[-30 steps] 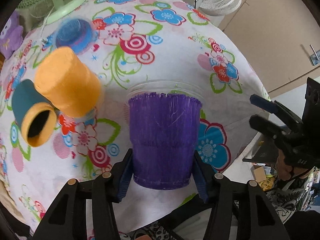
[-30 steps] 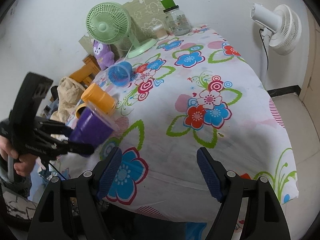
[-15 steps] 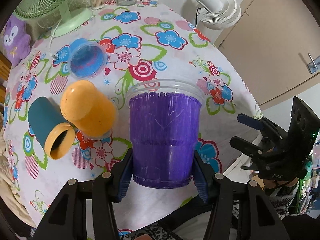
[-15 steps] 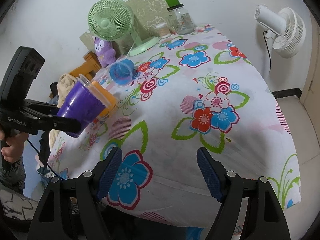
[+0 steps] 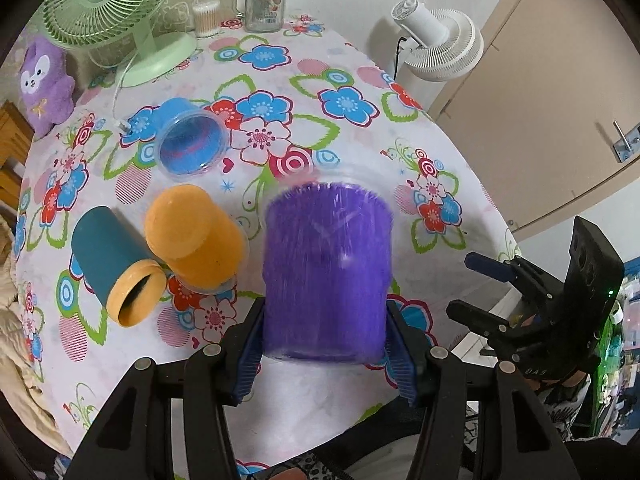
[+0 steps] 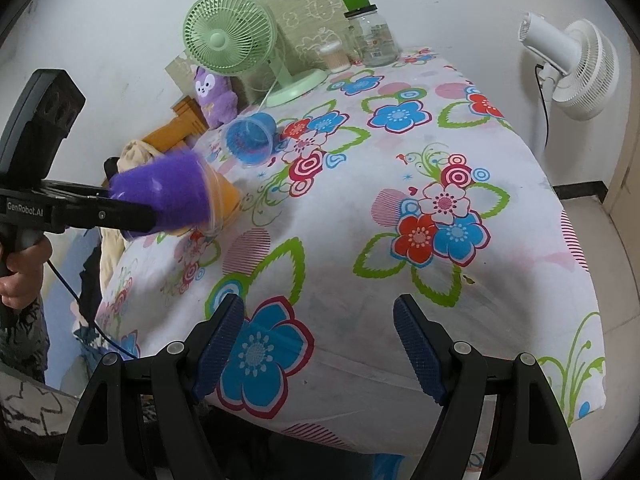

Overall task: Flip cup upside down
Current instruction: 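Set the purple cup rim-down on the table and open the left gripper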

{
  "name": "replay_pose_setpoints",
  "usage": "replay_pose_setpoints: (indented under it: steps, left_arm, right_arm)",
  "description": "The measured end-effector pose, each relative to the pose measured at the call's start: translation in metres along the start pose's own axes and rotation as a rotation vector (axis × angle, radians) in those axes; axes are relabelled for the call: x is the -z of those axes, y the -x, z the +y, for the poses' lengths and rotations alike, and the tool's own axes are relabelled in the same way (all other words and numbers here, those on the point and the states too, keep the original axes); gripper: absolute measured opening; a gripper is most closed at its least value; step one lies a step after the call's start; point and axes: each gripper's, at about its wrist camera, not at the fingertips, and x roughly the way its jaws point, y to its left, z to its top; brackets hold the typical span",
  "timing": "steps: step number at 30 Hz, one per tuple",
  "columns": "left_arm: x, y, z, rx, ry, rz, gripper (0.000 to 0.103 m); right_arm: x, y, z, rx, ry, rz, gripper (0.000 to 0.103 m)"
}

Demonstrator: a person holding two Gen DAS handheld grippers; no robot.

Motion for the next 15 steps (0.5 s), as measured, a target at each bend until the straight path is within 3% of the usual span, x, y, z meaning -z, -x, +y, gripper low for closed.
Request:
replay_pose_setpoints:
  steps: [11,15]
  left_arm:
    - [0.0023,-0.0009,-0.0018,-0.007,-0.011,0.003,0.059]
    - [0.0033,0.0,-0.001,-0.008,-0.007,-0.008,0.065]
  right_arm:
    - [-0.0002,-0.0013,0.0015,0.008,0.006,0.006,0.08]
    - [-0.0015,-0.0017,0.0013,0.023,0.0,0.01,0.08]
